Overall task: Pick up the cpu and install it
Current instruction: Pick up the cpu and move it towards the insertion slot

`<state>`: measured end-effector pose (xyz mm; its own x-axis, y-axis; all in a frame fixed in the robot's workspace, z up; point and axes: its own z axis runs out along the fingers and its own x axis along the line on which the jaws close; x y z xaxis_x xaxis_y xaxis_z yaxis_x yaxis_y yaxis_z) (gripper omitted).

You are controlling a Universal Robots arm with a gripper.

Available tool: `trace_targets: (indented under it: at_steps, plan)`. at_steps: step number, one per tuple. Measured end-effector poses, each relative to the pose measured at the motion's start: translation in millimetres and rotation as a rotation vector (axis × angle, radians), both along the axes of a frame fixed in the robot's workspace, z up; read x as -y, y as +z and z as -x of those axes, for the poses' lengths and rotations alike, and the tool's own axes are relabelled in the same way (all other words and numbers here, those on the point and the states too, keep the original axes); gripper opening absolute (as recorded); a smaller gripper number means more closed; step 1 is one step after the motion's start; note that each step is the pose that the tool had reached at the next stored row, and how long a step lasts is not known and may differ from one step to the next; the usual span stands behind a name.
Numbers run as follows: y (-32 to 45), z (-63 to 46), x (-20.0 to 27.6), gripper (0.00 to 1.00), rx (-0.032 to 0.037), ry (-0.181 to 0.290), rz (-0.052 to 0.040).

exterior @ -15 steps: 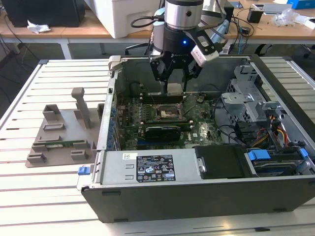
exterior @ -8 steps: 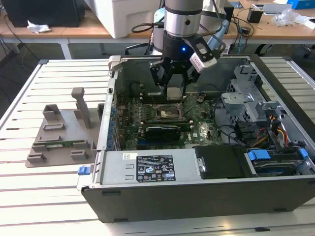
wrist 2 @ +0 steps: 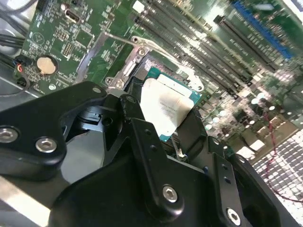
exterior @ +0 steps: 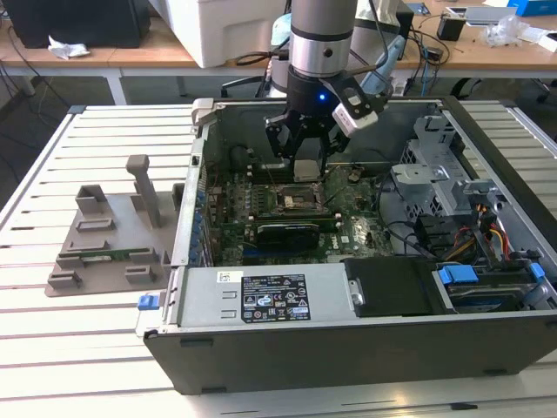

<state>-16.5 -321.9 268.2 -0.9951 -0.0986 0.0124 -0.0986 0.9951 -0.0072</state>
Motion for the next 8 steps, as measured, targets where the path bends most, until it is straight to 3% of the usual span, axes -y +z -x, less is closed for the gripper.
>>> trace_targets:
  at_steps: [4,8]
  plan:
    - [-7.6,0.0,-5.3,0.55,0.0001,0.000,0.0051]
    - [-8.1,0.0,-5.4,0.55,0.0000,0.000,0.0110]
